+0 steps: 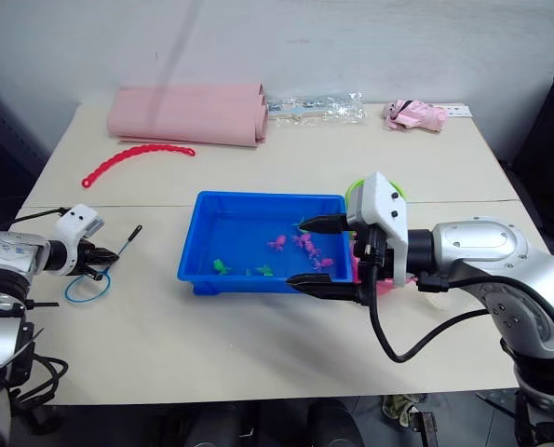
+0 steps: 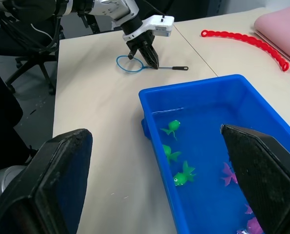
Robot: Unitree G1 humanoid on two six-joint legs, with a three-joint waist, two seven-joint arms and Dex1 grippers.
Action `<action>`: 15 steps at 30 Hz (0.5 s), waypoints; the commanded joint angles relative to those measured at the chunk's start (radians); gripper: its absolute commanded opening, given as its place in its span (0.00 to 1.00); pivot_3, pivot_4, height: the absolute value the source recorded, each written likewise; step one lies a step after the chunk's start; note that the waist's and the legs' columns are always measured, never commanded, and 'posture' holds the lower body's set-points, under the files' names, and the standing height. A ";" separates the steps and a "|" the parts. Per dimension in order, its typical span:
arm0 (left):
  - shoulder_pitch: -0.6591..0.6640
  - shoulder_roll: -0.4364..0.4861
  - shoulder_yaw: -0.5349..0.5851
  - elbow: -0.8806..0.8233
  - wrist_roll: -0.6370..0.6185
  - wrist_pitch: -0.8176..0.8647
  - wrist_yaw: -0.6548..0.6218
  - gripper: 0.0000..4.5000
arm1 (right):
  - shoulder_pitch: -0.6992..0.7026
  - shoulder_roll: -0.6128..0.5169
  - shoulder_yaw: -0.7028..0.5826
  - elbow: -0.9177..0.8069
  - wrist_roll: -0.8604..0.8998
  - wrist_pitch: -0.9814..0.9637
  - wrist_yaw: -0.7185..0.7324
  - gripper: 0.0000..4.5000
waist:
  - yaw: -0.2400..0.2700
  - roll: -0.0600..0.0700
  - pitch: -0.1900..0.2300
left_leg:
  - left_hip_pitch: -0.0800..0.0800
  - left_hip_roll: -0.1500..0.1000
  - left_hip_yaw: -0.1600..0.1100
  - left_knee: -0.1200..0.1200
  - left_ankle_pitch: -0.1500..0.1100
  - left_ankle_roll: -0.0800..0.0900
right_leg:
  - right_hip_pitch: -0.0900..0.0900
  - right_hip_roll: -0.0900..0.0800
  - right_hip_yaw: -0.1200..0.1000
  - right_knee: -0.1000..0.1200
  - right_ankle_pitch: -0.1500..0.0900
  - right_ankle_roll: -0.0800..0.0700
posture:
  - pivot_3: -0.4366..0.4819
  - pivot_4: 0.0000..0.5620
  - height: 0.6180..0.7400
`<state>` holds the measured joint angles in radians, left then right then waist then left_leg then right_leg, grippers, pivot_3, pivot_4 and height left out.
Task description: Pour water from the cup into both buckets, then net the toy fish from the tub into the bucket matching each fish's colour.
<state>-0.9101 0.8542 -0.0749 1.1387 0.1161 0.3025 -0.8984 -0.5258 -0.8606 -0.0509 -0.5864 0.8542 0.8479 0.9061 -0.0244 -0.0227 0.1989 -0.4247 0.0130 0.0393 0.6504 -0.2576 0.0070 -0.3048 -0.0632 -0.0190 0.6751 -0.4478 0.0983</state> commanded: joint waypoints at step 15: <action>0.075 0.104 -0.077 -1.249 -0.317 0.141 -0.547 0.01 | -0.164 -0.042 0.063 0.097 -0.052 -0.019 0.108 1.00 | -0.005 0.003 0.003 | -0.011 0.000 -0.002 0.001 -0.001 0.001 | -0.003 0.003 0.000 -0.006 0.000 0.000 | 0.48 0.27 1.00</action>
<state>-0.8332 0.9584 -0.1385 -0.0151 -0.1840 0.4224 -1.4391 -0.6655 -0.9077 0.0033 -0.4773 0.8107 0.8452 0.9998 -0.0292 -0.0199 0.2016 -0.4359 0.0134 0.0371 0.6516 -0.2581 0.0080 -0.3081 -0.0605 -0.0187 0.6690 -0.4475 0.0978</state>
